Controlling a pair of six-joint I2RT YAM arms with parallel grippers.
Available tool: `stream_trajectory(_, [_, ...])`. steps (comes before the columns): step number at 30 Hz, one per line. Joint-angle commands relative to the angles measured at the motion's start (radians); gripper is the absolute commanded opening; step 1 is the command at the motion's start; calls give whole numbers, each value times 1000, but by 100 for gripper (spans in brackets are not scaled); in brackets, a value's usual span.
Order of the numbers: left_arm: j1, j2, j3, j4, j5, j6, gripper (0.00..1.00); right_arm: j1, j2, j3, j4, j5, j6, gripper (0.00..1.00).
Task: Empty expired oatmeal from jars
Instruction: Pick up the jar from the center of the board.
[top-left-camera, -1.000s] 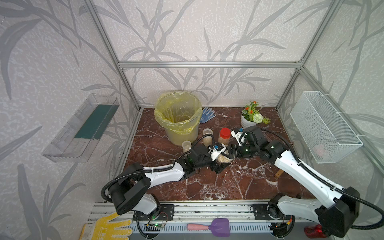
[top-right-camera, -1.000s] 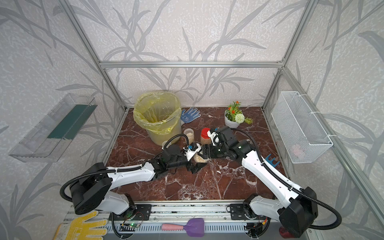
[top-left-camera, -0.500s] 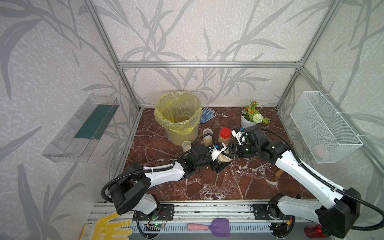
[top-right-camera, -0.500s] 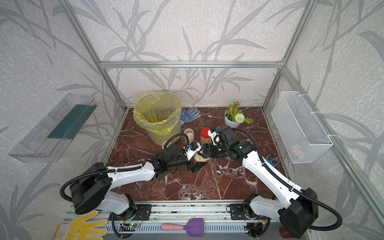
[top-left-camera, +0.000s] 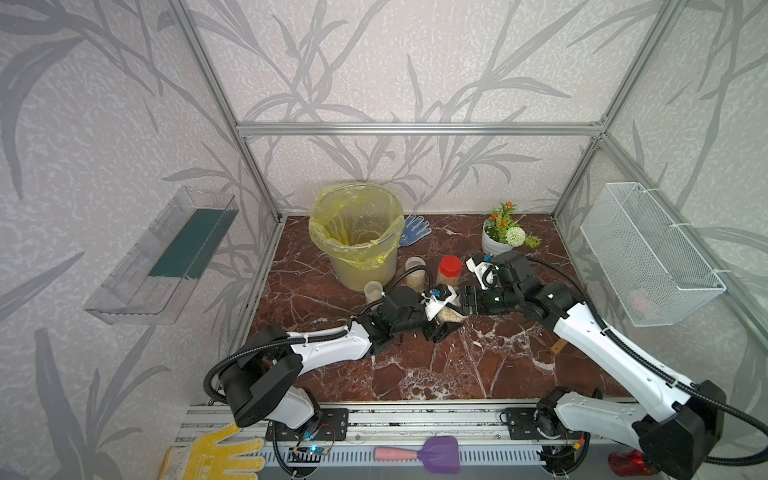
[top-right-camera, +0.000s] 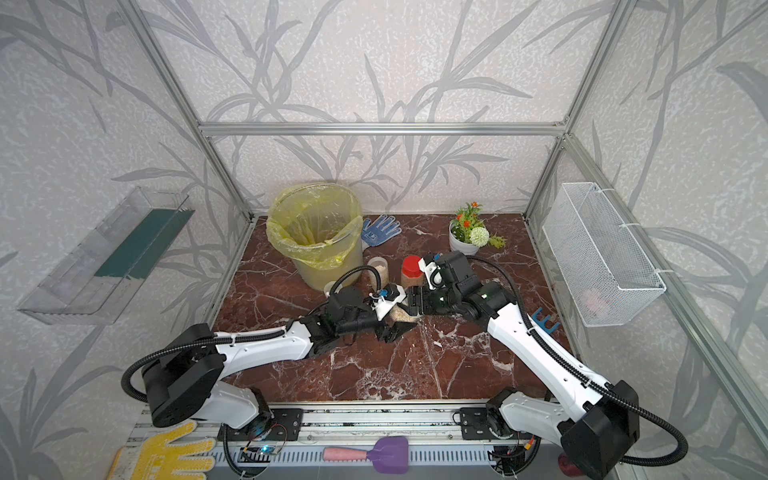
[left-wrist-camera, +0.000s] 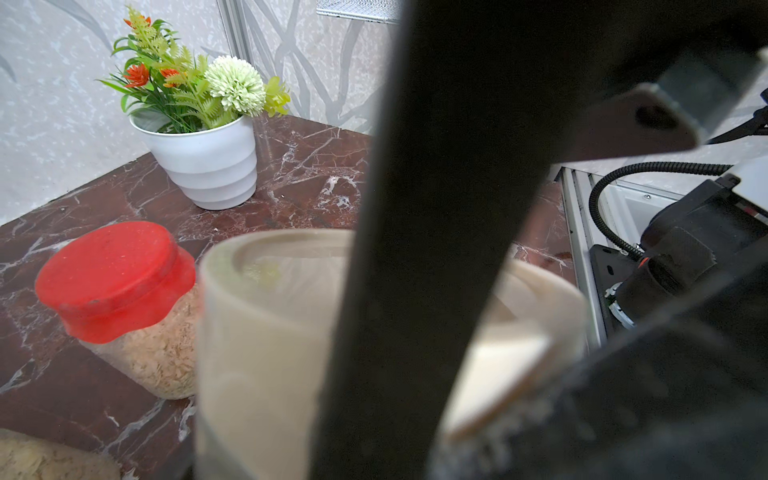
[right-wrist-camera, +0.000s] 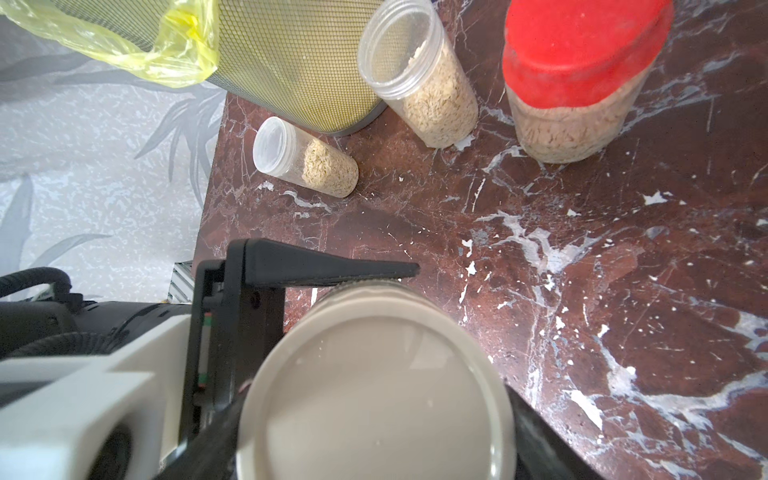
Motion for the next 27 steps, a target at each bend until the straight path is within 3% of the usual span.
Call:
stream_trajectory(1, [-3, -11, 22, -33, -84, 41, 30, 28, -61, -10, 30, -93, -14, 79])
stream_trajectory(7, [-3, -27, 25, -19, -121, 65, 23, 27, -121, -49, 16, -72, -3, 93])
stream_trajectory(15, [-2, -68, 9, -12, -183, 105, 20, -27, -221, -74, -49, -38, 42, 96])
stream_trajectory(22, [-5, -171, -5, -59, -248, 228, 17, -223, -246, -52, -139, -214, 103, 96])
stream_trajectory(27, [-8, -206, -11, -73, -271, 293, 17, -252, -181, 23, -159, -294, 187, 96])
